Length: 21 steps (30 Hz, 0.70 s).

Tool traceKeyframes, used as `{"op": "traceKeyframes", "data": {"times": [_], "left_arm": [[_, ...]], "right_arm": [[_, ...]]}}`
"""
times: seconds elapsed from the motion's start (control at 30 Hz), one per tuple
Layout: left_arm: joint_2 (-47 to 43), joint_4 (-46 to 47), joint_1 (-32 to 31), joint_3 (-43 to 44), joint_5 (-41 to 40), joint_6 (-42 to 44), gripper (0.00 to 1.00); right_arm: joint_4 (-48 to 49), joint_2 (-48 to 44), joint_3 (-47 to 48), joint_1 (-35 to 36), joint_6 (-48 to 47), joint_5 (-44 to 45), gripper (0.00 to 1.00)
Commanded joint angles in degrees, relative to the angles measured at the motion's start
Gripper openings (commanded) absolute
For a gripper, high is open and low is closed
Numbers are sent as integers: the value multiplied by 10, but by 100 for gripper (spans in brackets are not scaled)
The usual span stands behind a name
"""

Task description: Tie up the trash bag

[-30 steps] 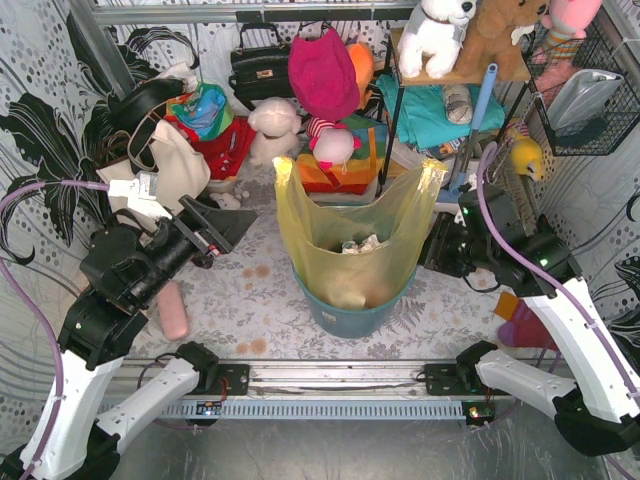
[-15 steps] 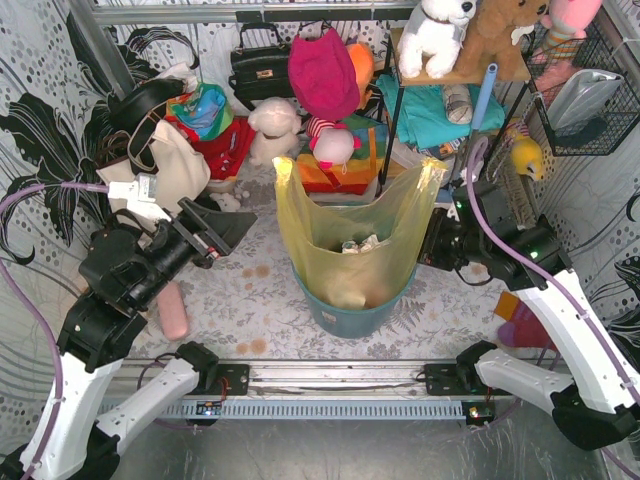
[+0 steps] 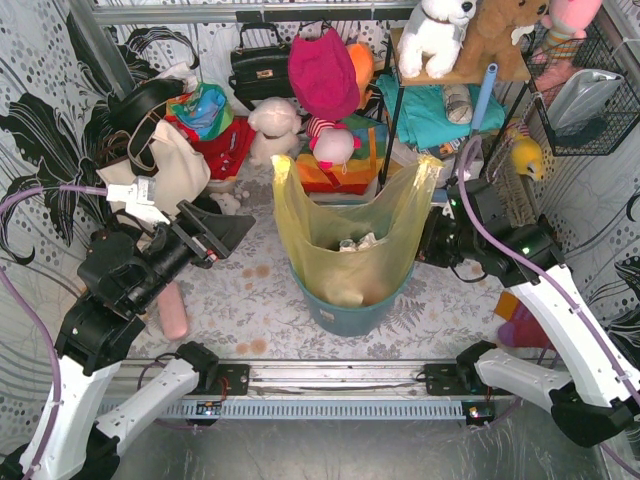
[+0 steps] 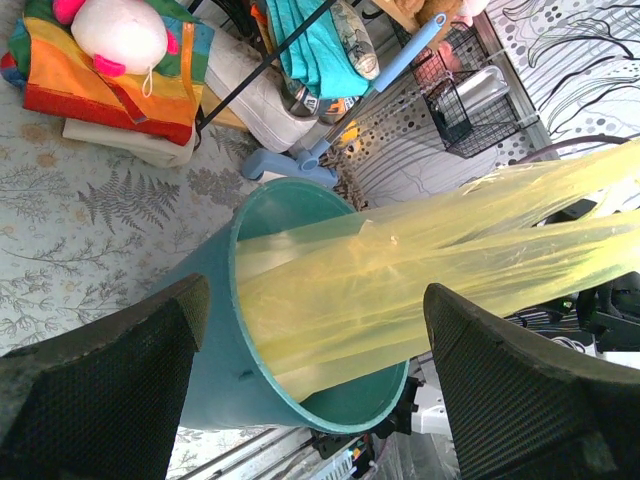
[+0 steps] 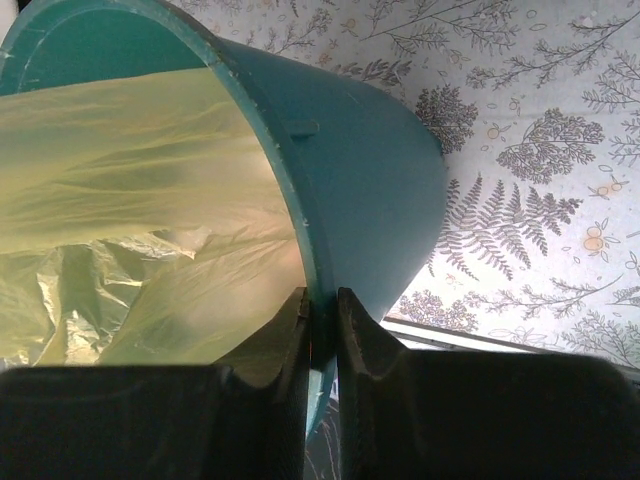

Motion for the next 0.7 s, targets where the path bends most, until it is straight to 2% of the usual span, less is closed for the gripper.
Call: {"op": "traceKeyframes", "data": {"times": [0.0,0.67], "left_arm": [[-4,10,1,12,-8,3,96],[-6,-22,1,45,-27,29,96]], "right_arm": [[35,10,-4,3,6,6,12],[164,115,37,3,-11,70,7]]}}
